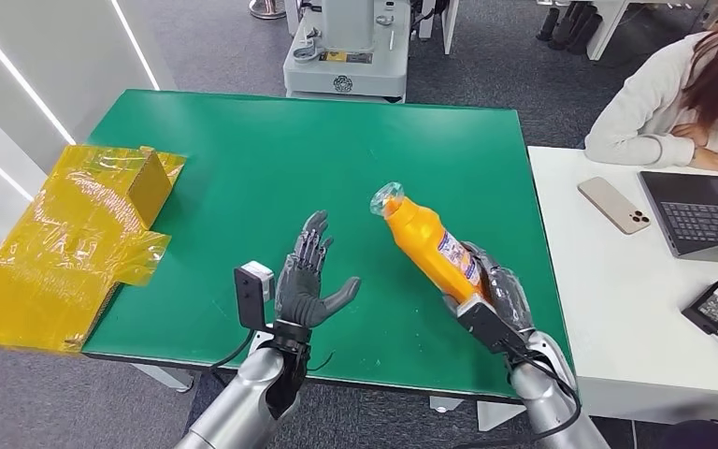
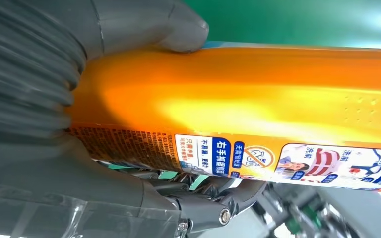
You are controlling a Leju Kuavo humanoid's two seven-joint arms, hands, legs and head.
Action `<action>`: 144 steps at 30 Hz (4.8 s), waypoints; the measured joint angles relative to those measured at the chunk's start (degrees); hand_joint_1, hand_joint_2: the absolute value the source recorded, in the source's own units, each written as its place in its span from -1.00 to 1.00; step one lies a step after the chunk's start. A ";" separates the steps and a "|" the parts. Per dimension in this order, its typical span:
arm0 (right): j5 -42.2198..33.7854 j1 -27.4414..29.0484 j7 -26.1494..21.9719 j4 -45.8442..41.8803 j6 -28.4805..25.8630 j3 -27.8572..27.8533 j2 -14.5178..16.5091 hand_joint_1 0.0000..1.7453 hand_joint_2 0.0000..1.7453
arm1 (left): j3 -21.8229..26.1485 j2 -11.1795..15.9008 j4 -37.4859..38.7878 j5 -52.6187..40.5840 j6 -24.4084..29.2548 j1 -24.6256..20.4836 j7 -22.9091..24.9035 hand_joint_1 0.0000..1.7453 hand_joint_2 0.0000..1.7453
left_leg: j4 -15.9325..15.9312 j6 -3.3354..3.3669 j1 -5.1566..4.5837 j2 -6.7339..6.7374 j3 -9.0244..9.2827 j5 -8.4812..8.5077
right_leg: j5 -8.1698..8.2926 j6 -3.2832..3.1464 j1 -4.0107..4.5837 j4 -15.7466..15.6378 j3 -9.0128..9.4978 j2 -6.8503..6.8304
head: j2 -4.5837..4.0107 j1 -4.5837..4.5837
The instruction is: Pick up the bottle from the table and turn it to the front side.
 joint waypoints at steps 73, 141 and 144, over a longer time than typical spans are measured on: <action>0.14 -7.80 -0.34 1.61 -1.43 1.04 11.94 1.00 1.00 | 6.48 2.68 20.35 10.21 -21.39 -22.69 9.29 -1.00 1.00 | 0.03 -0.17 -0.01 0.03 -0.20 0.15 | 0.05 -0.06 -0.01 0.26 -0.36 0.05 | 0.00 -0.01; 1.30 -12.29 -0.17 13.26 -2.72 -2.96 12.41 1.00 1.00 | 3.78 -1.30 24.22 7.71 -19.65 -28.20 16.08 -1.00 1.00 | 0.07 -0.23 -0.01 0.03 -0.31 0.20 | 0.06 -0.07 -0.02 0.34 -0.48 0.06 | 0.00 -0.01; 1.09 -12.33 -0.46 13.64 -3.03 -2.96 12.41 1.00 1.00 | 4.15 -1.76 24.38 8.49 -20.59 -28.34 16.39 -1.00 1.00 | 0.07 -0.23 -0.01 0.04 -0.30 0.20 | 0.06 -0.07 -0.02 0.34 -0.49 0.06 | 0.00 -0.01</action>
